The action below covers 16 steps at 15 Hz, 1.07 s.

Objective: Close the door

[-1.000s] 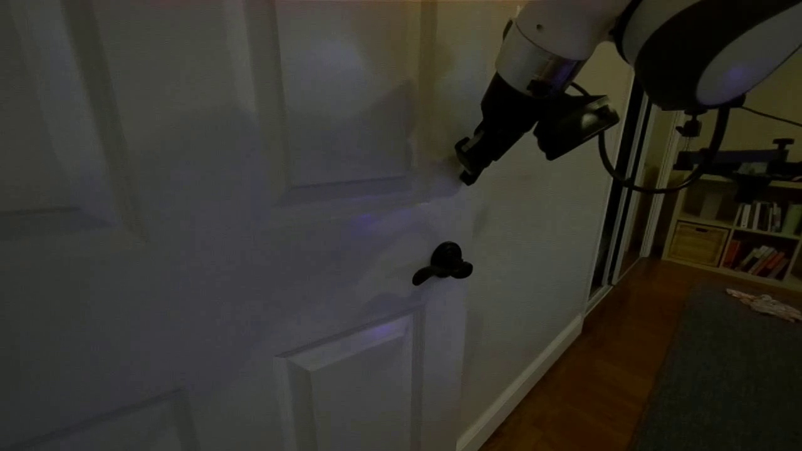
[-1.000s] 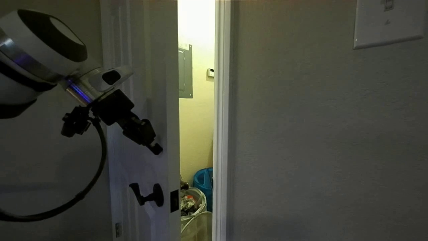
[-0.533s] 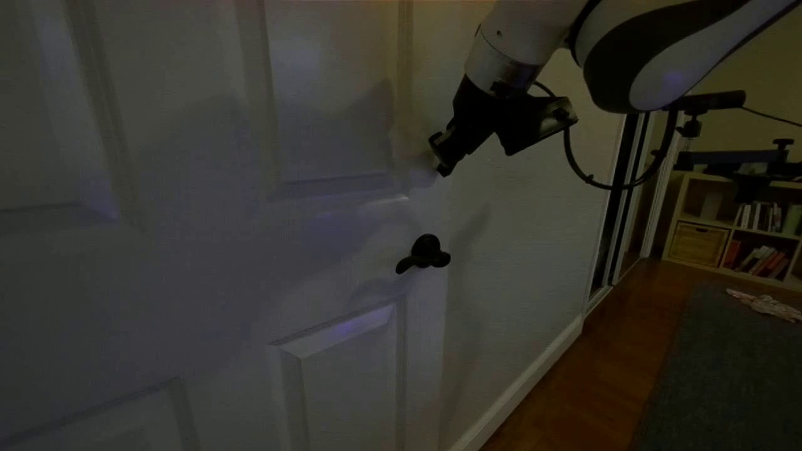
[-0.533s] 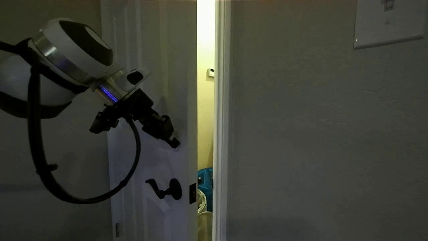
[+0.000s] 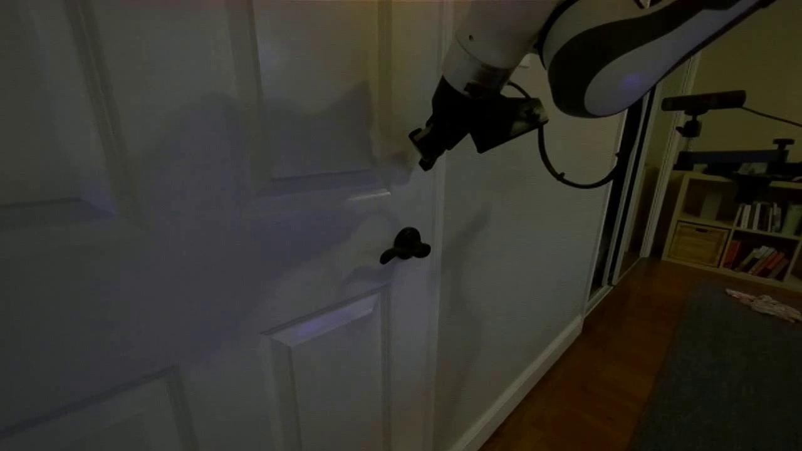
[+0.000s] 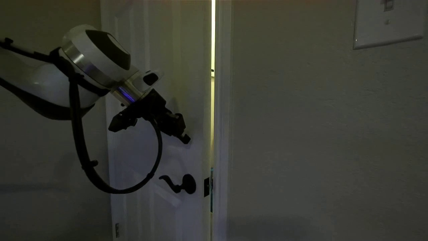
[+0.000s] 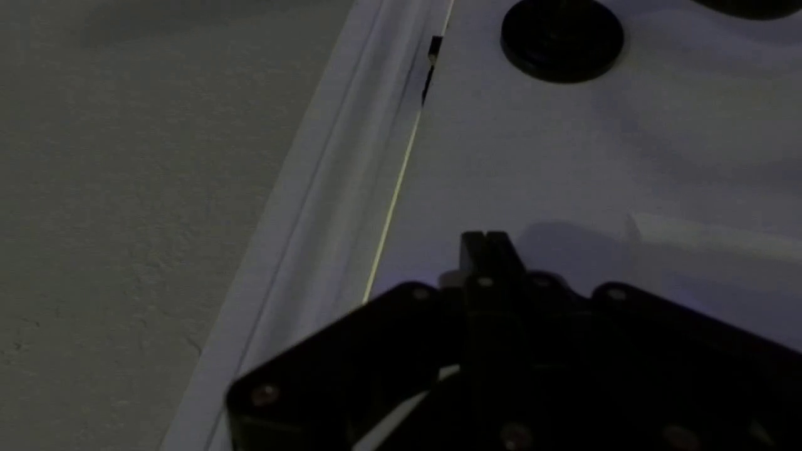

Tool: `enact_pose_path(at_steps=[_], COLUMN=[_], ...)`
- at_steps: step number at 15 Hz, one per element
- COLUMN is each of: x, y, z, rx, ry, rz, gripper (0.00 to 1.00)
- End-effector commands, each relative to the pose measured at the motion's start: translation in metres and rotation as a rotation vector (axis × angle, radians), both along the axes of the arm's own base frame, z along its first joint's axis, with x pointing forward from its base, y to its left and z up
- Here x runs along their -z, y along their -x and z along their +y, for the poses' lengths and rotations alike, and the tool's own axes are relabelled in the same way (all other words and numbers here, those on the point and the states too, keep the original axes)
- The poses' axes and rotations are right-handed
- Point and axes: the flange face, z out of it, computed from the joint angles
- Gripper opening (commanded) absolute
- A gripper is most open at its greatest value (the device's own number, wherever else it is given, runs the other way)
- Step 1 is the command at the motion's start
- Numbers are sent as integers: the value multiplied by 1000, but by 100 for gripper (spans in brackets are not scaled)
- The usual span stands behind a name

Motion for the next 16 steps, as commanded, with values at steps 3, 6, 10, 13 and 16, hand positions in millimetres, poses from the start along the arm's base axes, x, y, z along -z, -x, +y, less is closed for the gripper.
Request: enact_pose_path(at_steps=[3,6,10,13,16], x=[6,10,12,12,11], y=[-30,-42,-50,-59,-63], z=[-1,0,1,2,4], rx=[-53,-71,-85,-90,-98], ry=[30,33,40,51,67], rz=[-22,-28,-38,-50,-57], gripper=[5,5,5,5,5])
